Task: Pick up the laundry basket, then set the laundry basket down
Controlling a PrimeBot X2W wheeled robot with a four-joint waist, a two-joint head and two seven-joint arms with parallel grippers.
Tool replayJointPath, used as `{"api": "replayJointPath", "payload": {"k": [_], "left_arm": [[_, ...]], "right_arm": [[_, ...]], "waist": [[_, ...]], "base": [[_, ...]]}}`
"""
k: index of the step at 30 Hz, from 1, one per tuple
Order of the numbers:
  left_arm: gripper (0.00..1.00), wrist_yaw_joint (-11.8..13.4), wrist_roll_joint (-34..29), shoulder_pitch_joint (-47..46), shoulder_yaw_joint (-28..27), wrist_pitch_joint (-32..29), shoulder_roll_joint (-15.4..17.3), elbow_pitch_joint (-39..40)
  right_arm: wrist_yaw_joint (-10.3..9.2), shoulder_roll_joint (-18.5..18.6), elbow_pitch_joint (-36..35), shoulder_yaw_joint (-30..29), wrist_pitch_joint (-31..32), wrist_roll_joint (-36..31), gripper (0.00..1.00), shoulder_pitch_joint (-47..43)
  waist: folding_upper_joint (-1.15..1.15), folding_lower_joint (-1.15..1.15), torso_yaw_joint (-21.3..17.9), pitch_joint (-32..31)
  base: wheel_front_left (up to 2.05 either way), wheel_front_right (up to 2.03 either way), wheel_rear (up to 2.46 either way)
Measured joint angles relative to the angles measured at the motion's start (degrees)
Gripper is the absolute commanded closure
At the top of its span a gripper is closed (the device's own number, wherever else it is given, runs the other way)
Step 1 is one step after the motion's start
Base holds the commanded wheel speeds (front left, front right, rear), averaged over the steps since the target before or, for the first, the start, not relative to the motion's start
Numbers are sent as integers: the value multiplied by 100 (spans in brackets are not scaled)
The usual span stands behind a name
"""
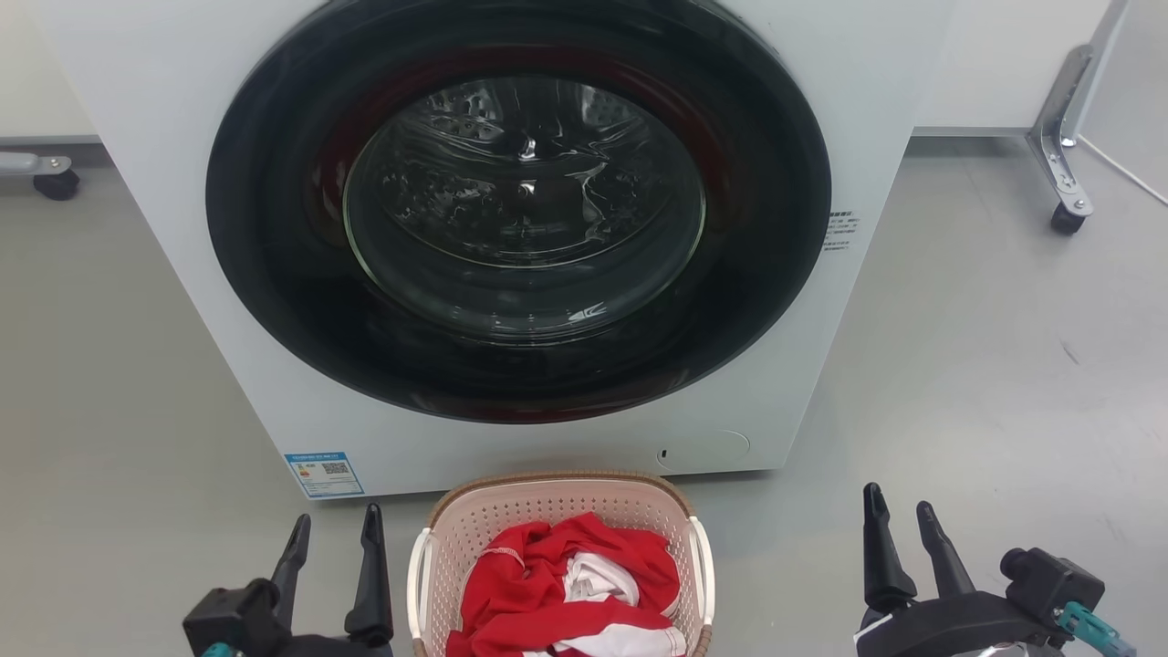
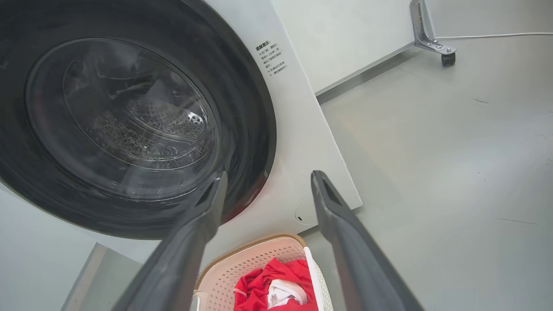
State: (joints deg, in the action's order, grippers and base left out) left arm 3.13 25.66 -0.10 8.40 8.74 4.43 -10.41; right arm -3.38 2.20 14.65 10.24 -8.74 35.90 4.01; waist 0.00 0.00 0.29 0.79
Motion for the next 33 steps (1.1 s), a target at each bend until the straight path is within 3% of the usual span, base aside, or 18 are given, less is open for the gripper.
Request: {"api": "replayJointPath", "payload": {"k": [25, 33], "left_arm": [[0, 356, -2381, 303, 193, 535, -8, 423], [0, 401, -2558, 303, 170, 558, -27, 489]], "right_arm": [[-361, 31, -331, 452, -528, -1952, 0, -24], [-376, 34, -365, 444, -554, -2139, 0, -25]], "waist": [[0, 0, 5, -50], [0, 0, 7, -34]], "base": [[0, 0, 0], [0, 0, 0]]}}
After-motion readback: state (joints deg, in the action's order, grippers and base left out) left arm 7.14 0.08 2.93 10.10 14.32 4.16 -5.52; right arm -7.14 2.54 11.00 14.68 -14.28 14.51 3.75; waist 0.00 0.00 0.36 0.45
